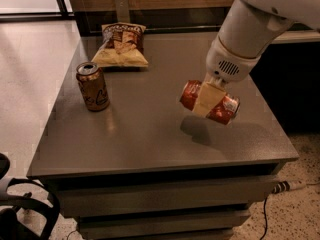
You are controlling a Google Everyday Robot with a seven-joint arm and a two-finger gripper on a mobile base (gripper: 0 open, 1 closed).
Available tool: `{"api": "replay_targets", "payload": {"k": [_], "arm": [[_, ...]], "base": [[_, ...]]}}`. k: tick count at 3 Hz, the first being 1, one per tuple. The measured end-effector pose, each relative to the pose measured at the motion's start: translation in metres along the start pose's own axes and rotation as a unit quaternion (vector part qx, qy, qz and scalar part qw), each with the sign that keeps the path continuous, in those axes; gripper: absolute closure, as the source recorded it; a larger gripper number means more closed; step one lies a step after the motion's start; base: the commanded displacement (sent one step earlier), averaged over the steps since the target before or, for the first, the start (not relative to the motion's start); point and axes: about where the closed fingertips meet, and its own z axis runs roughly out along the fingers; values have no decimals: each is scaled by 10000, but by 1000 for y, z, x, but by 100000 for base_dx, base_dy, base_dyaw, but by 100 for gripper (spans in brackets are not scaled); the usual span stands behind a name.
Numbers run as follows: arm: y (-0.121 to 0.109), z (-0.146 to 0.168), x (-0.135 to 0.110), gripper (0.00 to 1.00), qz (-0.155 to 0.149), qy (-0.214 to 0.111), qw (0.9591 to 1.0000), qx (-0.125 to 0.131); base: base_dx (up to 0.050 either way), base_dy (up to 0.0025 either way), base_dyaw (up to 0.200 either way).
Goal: Place coke can upright
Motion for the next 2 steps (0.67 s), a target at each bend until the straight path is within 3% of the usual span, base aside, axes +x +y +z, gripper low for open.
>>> {"api": "replay_targets", "payload": {"k": [1,2], "arm": [[-2,-9,-4,100,-225,-724,9971,-75],[1,-18,-8,100,-456,-1601,9860,-119]], "base": [[0,0,0],[0,0,0]]}}
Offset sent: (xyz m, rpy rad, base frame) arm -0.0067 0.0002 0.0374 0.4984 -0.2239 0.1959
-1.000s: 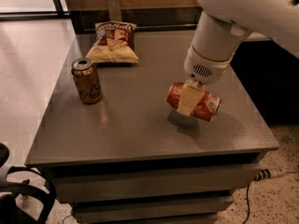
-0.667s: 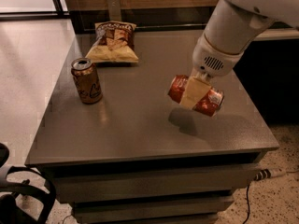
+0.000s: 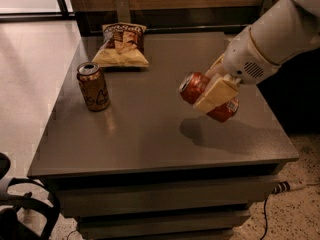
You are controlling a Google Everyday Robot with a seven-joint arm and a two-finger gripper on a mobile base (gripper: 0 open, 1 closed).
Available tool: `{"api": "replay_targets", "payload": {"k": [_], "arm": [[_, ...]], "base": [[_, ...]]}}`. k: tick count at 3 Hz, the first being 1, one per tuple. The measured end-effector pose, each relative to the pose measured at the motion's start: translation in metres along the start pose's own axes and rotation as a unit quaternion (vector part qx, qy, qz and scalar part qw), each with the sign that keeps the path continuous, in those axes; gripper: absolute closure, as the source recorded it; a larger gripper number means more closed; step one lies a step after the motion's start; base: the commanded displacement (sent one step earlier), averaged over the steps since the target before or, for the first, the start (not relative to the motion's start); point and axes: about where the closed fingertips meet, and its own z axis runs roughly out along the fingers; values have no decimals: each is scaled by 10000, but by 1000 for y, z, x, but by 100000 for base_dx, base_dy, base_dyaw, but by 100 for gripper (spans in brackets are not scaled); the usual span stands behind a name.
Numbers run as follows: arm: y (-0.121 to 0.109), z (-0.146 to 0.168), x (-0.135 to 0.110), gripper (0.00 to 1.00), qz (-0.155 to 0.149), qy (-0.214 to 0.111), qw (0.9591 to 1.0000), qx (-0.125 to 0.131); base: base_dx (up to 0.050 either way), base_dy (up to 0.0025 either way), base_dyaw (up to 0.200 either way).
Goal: Place coke can upright
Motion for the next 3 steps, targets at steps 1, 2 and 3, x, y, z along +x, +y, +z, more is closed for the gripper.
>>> {"api": "replay_targets", "payload": {"k": [1,2,3], "arm": [[0,-10,-2,100,-174,-824,9964,49],[-5,-15,-3,100,-288,-1451,9890,53],[-17,-12,0,100,-302,-1979,9797,-50]], "base": [[0,0,0],[0,0,0],[0,0,0]]}}
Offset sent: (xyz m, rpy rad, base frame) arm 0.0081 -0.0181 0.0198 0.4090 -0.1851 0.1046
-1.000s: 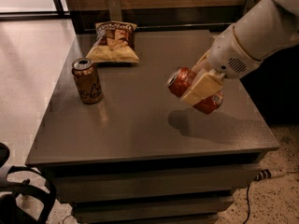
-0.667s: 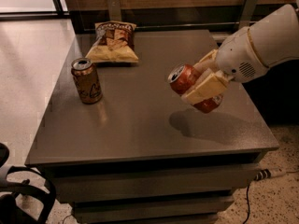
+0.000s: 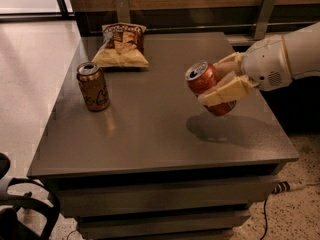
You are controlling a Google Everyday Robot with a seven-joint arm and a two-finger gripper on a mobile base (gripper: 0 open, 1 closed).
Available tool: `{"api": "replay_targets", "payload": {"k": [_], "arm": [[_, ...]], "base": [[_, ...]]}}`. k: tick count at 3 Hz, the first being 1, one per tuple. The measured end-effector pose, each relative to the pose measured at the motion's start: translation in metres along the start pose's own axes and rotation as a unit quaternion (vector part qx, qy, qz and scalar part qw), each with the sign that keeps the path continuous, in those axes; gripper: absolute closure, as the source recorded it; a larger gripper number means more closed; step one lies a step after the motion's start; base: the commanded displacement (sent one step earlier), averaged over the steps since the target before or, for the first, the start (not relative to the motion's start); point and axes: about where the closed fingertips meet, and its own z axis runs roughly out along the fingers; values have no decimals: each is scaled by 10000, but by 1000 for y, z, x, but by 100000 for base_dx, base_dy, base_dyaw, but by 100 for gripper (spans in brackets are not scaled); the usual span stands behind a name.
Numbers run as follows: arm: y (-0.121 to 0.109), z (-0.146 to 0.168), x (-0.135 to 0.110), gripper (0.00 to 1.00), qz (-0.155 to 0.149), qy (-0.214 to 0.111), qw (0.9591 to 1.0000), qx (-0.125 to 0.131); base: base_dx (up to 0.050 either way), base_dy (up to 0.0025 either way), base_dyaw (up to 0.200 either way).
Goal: Place coke can upright
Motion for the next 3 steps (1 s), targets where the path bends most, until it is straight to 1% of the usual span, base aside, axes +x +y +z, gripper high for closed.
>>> {"api": "replay_targets", "payload": {"k": [1,2,3], "arm": [[-13,6,9,100,77,-408,9990,-137],[-17,12,14,100,98,-643,9977,-182],[-13,14,21,100,115,-834,9964,-127]], "base": [[0,0,0],[0,0,0],[0,0,0]]}}
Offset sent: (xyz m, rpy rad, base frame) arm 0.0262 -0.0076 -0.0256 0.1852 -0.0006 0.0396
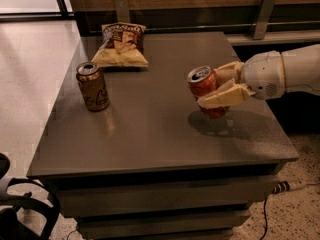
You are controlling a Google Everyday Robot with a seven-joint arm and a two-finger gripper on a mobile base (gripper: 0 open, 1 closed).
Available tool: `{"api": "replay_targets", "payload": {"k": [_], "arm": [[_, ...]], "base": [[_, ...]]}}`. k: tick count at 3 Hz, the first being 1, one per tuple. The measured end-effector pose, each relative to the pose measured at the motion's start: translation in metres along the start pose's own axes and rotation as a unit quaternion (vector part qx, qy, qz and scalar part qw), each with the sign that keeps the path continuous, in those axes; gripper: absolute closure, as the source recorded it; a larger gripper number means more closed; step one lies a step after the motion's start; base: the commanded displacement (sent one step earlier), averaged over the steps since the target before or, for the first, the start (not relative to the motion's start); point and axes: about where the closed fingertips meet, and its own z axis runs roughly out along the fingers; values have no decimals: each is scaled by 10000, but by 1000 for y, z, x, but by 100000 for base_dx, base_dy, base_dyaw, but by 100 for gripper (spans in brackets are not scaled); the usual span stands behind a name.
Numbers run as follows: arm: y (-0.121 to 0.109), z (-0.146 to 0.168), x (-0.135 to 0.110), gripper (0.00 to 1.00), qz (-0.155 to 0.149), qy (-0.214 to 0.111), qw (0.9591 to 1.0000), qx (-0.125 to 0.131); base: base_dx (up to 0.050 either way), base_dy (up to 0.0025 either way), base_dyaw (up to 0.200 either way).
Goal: Place coke can upright
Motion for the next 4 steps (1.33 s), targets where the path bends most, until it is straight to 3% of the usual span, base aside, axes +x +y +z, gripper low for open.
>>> {"api": "replay_targets", "payload": {"k": [2,4], "arm": [[17,3,11,100,-83,-462,9988,120],[26,3,19,100,44,-901,9958,159]], "base": [[0,0,0],[0,0,0]]}}
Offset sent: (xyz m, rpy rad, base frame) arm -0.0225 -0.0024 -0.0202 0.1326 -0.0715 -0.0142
